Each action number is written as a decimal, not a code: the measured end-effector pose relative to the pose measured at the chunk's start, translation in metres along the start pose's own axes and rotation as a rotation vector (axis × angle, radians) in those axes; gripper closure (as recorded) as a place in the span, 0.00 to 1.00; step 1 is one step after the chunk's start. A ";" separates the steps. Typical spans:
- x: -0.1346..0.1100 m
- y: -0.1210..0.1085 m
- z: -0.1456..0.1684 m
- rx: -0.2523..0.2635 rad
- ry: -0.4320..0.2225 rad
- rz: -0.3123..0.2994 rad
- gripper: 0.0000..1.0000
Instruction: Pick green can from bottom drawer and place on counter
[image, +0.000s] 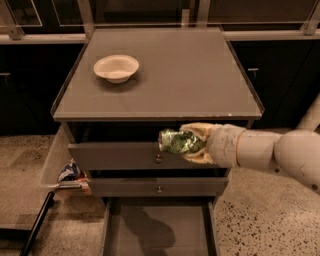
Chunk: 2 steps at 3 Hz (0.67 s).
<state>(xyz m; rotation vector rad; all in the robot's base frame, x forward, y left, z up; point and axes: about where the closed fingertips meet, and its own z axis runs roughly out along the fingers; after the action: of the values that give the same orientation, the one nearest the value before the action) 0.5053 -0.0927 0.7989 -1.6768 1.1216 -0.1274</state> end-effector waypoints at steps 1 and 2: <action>-0.018 -0.065 -0.004 0.042 0.040 -0.048 1.00; -0.018 -0.066 -0.005 0.046 0.039 -0.048 1.00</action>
Offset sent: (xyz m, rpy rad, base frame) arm 0.0220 0.0056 0.0486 -0.0256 -0.0509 -0.0258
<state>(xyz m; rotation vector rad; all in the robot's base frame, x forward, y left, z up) 0.5322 -0.0834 0.8618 -1.6671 1.1000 -0.2159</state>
